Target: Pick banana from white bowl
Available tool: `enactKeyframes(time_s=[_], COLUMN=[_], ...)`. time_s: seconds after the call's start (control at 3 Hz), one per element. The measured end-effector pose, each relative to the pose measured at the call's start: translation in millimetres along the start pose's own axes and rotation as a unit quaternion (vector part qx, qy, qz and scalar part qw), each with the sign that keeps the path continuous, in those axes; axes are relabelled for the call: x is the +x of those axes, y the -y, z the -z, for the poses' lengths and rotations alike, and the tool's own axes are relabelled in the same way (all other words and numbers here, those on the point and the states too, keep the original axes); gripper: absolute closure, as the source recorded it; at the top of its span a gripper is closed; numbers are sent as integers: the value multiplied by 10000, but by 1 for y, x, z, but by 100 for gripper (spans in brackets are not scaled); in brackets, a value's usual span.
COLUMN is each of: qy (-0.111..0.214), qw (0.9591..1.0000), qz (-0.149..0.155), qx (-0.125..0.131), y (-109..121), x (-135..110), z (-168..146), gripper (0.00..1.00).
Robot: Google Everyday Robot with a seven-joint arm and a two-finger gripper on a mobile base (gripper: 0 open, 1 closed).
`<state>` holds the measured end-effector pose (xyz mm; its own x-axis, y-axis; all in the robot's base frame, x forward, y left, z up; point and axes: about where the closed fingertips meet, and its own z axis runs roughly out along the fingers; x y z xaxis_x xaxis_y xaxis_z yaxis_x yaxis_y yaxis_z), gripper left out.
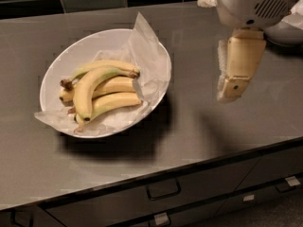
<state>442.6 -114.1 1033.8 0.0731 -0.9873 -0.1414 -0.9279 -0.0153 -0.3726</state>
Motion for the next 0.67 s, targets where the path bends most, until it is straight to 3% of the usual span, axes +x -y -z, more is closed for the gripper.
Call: enactKeyframes(time_s=[0.33, 0.67], qy=[36, 78], qw=[9999, 9979], qz=[138, 639], qx=[90, -54], y=[4, 17], x=[-11, -44], z=[6, -6], gripper=[0, 0])
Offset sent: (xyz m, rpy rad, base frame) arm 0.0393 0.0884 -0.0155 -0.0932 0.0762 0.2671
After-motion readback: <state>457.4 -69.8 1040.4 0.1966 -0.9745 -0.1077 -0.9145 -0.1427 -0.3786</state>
